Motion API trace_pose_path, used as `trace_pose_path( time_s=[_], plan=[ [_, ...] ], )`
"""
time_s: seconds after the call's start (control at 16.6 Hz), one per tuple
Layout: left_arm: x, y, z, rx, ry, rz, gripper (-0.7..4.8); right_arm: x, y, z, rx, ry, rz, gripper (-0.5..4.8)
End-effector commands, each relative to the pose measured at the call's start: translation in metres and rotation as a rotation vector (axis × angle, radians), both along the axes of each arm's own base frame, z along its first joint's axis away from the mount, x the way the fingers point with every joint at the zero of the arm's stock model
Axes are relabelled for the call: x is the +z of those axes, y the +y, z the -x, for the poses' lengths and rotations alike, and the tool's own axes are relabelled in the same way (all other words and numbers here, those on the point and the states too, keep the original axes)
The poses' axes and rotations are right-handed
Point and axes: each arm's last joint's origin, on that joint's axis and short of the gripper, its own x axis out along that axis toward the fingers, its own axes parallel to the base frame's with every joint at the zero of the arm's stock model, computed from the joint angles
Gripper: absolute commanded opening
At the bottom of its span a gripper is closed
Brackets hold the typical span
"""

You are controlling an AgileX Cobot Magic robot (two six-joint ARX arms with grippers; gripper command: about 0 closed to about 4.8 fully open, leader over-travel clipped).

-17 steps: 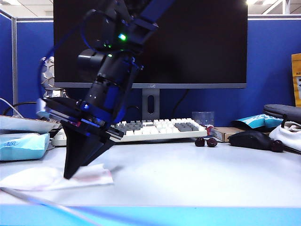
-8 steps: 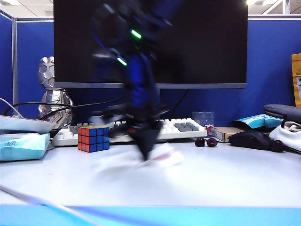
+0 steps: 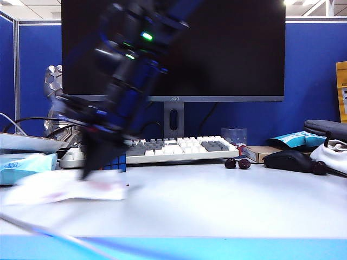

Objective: Use the wet wipes on the table to wipe the cherry juice off the table, then put the wipes back on the table.

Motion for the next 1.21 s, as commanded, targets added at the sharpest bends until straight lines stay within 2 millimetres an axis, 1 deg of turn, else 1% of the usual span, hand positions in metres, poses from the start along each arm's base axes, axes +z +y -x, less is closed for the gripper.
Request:
trace_pose_path(
  time_s=[0.06, 0.12, 0.24, 0.3, 0.36, 0.42, 0.54, 0.6, 0.66, 0.84, 0.97, 1.09, 1.21],
  plan=[
    [-0.001, 0.0, 0.0, -0.001, 0.009, 0.003, -0.02, -0.002, 0.012, 0.018, 0.099, -0.007, 0.038, -0.01],
    [-0.001, 0.0, 0.0, -0.001, 0.009, 0.003, -0.02, -0.003, 0.013, 0.02, 0.094, -0.031, 0.066, -0.01],
    [-0.001, 0.0, 0.0, -0.001, 0.009, 0.003, -0.02, -0.007, 0.012, 0.017, 0.055, -0.113, 0.151, -0.01],
    [-0.001, 0.0, 0.0, -0.001, 0.009, 0.003, -0.02, -0.011, 0.01, 0.013, 0.017, -0.172, 0.215, -0.01],
    [-0.001, 0.0, 0.0, -0.001, 0.009, 0.003, -0.02, -0.016, 0.005, 0.005, -0.06, -0.269, 0.325, -0.01],
    [-0.001, 0.0, 0.0, -0.001, 0.009, 0.003, -0.02, -0.02, 0.002, 0.001, -0.083, -0.297, 0.362, -0.01],
    [-0.001, 0.0, 0.0, -0.001, 0.009, 0.003, -0.02, -0.021, 0.001, 0.0, -0.017, -0.221, 0.291, -0.01],
    [-0.001, 0.0, 0.0, -0.001, 0.009, 0.003, -0.02, -0.021, 0.005, 0.004, 0.021, -0.171, 0.234, -0.01],
    [-0.001, 0.0, 0.0, -0.001, 0.009, 0.003, -0.02, -0.021, 0.012, 0.015, 0.104, -0.098, 0.165, -0.01],
    [-0.001, 0.0, 0.0, -0.001, 0.009, 0.003, -0.02, -0.021, 0.029, 0.038, 0.218, -0.075, 0.144, -0.01],
    [-0.001, 0.0, 0.0, -0.001, 0.009, 0.003, -0.02, -0.023, 0.039, 0.056, 0.271, -0.07, 0.178, -0.01],
    [-0.001, 0.0, 0.0, -0.001, 0.009, 0.003, -0.02, -0.024, 0.036, 0.061, 0.265, -0.076, 0.257, -0.01],
    [-0.001, 0.0, 0.0, -0.001, 0.009, 0.003, -0.02, -0.026, 0.028, 0.059, 0.231, -0.127, 0.39, -0.01]
  ],
)
